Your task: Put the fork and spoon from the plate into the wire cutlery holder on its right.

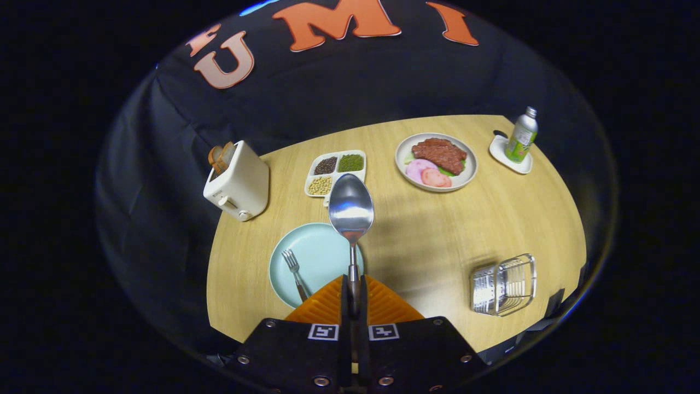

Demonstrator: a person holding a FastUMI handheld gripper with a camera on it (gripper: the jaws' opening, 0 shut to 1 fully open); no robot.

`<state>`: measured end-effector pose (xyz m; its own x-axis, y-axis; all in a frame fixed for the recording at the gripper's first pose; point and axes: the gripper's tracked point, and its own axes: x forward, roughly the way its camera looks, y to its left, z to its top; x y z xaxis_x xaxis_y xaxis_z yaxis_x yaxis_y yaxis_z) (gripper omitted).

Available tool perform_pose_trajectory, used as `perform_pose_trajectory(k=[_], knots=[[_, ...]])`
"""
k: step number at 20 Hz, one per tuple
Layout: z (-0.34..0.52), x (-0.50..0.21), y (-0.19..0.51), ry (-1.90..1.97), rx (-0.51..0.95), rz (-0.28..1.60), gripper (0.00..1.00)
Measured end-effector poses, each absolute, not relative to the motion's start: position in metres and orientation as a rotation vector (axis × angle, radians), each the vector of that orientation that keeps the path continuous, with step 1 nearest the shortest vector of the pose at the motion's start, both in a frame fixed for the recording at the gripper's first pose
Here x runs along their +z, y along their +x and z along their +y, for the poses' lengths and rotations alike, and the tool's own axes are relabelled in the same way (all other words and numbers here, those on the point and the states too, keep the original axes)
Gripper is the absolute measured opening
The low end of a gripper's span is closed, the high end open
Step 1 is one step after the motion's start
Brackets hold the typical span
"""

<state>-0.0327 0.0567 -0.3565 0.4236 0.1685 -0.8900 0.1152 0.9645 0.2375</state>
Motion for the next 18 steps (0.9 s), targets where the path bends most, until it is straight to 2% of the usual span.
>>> perform_pose_trajectory(k=[8,18], knots=[[-0.054,-0.375,-0.095,0.287,-0.156,1.193,0.05],[-0.098,-0.423,-0.149,0.238,-0.170,1.356,0.06]])
